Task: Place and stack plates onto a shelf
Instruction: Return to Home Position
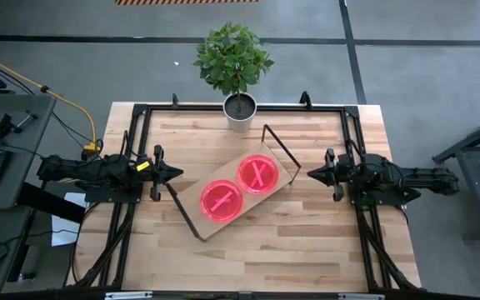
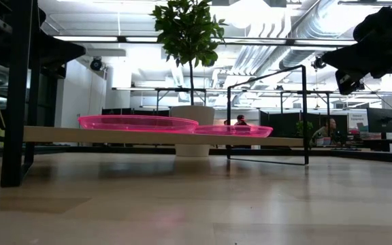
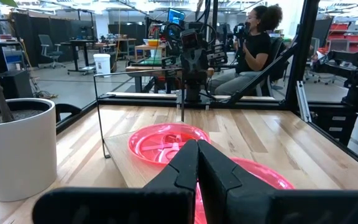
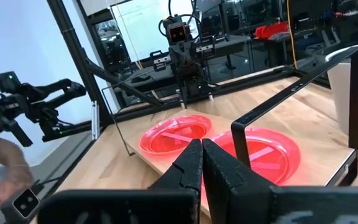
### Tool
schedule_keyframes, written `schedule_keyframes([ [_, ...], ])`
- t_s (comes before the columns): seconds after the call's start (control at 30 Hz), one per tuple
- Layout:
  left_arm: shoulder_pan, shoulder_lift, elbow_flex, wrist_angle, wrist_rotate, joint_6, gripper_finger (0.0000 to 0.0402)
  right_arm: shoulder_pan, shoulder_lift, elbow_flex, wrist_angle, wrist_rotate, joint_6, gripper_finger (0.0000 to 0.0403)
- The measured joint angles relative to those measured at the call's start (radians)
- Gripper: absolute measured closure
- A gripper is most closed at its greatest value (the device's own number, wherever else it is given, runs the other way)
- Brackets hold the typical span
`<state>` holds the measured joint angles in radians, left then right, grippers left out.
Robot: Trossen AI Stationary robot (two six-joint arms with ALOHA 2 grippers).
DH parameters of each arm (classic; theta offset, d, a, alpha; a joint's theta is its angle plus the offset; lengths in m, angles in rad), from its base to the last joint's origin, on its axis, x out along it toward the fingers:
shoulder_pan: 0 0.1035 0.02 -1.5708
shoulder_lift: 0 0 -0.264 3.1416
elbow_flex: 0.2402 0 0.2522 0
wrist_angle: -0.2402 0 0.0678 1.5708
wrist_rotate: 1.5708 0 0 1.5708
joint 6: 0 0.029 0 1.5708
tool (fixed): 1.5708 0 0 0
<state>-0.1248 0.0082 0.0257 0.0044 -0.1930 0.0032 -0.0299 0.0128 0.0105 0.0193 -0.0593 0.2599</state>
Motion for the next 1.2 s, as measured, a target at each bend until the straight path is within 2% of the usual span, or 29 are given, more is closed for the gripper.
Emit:
schedule_keyframes([
  [1.2, 0.0, 0.0, 0.0, 0.0, 0.0, 0.0, 0.0401, 0.0, 0.0, 0.0, 0.0, 0.0, 0.002, 0.0402],
])
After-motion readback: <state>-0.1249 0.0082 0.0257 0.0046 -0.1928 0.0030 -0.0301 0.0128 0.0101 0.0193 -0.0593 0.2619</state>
